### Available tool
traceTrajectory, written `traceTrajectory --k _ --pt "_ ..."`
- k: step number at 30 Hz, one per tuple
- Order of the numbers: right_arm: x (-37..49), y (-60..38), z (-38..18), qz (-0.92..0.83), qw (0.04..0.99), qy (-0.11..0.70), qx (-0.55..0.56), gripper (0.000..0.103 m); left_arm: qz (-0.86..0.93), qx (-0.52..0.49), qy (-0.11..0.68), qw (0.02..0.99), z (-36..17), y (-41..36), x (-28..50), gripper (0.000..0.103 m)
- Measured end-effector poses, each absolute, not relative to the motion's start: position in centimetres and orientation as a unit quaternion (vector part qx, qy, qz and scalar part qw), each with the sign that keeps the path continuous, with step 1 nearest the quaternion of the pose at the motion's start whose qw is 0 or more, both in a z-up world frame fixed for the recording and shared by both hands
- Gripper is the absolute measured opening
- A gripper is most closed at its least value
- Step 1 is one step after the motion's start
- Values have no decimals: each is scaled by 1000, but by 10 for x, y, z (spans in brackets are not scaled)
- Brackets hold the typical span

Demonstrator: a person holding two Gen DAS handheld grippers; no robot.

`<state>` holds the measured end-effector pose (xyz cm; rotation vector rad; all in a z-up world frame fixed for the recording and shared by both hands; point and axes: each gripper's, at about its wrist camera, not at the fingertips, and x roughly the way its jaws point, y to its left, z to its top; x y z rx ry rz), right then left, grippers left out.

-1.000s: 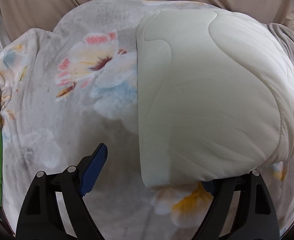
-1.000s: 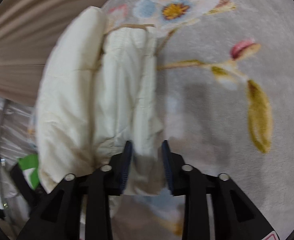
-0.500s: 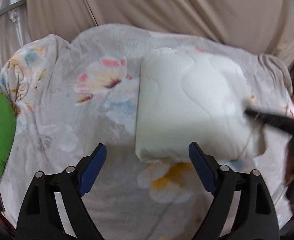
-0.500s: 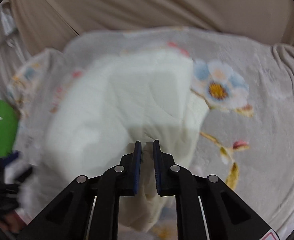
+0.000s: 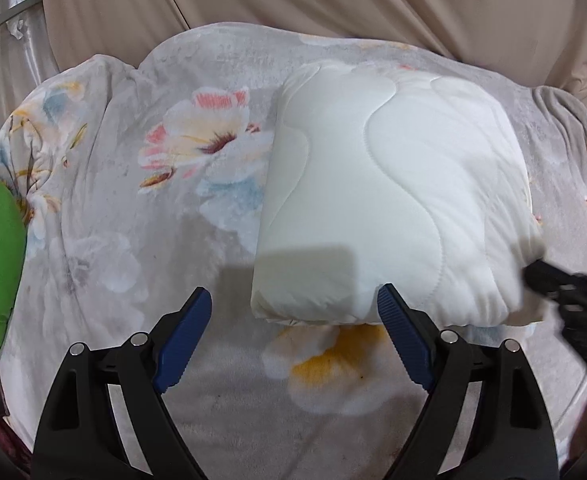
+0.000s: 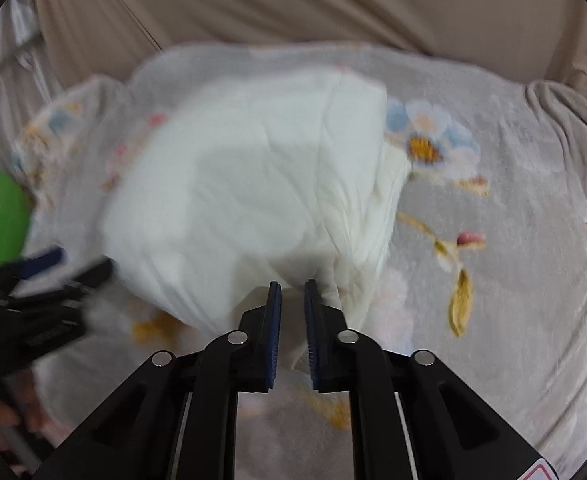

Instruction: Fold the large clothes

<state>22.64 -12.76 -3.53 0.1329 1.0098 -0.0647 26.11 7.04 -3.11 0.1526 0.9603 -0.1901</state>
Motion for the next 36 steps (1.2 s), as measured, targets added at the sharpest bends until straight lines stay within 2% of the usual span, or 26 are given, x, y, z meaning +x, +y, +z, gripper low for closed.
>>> traceTrajectory --k 1,4,9,11,16,23,36 --pt "230 -130 -47 -38 867 493 60 1 -91 75 463 878 -32 69 260 83" --pt "218 -137 -40 -48 871 483 77 1 -94 83 452 883 -26 66 248 83" --pt "166 -140 -6 -67 889 442 103 13 -97 85 446 886 -22 58 228 84" --pt "148 -139 -7 -82 887 440 112 24 -97 85 442 888 -19 55 219 86" --pt "118 -134 -16 -114 885 431 132 44 -103 80 439 889 -22 46 198 86" --pt "104 -123 -25 -120 886 435 106 51 -106 72 449 884 -33 33 175 86" --pt "95 -119 -31 -125 887 435 95 57 -90 77 440 890 -34 23 161 86"
